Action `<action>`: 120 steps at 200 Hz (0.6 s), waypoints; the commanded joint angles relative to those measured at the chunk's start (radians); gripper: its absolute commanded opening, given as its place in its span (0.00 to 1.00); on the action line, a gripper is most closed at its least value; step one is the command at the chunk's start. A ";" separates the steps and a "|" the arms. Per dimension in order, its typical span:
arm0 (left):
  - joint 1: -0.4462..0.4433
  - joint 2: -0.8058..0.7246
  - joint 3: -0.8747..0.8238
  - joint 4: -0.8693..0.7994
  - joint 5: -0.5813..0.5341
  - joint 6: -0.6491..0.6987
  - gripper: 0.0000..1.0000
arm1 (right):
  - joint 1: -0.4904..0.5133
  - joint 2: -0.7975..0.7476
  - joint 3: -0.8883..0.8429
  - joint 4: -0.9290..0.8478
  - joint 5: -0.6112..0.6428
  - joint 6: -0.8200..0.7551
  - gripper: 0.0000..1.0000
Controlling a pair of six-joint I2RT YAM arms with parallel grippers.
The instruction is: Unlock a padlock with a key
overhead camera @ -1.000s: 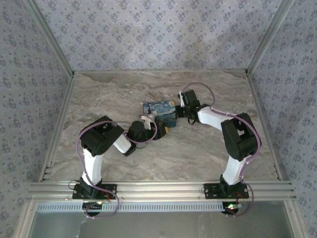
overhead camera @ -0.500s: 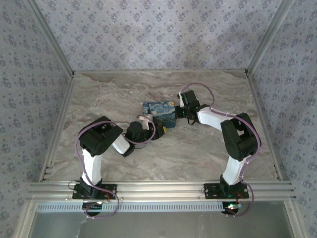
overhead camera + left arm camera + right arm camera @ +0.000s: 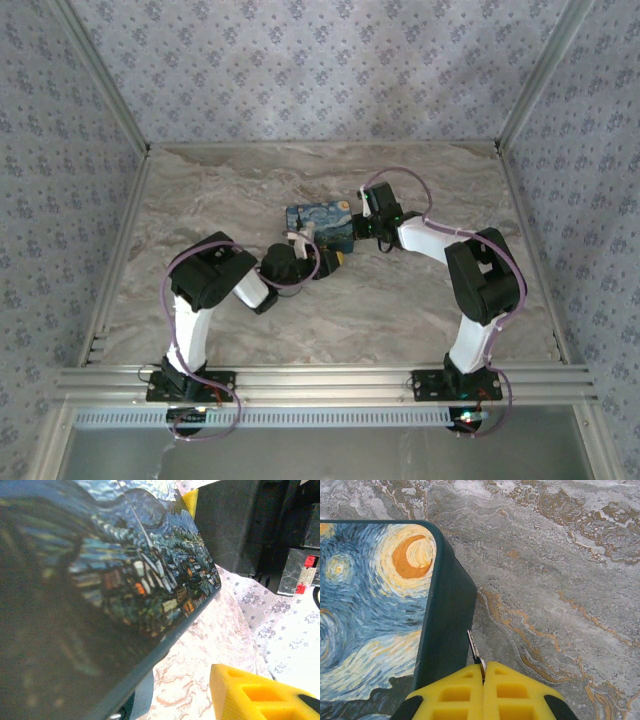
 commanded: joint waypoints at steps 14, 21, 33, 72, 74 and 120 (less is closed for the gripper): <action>-0.005 0.045 -0.022 -0.091 -0.021 -0.069 0.49 | 0.017 -0.017 -0.016 -0.007 -0.023 0.011 0.00; -0.003 0.044 -0.031 -0.090 -0.028 -0.070 0.49 | 0.016 -0.018 -0.017 -0.008 -0.023 0.011 0.00; 0.001 0.041 -0.048 -0.082 -0.040 -0.074 0.48 | 0.016 -0.022 -0.019 -0.007 -0.022 0.009 0.00; 0.017 0.037 -0.113 -0.032 -0.076 -0.090 0.43 | 0.016 -0.025 -0.027 -0.002 -0.023 0.012 0.00; 0.018 0.036 -0.114 -0.031 -0.077 -0.091 0.43 | 0.016 -0.026 -0.027 -0.003 -0.022 0.012 0.00; 0.020 0.036 -0.132 -0.030 -0.078 -0.095 0.38 | 0.019 -0.024 -0.031 0.002 -0.022 0.015 0.00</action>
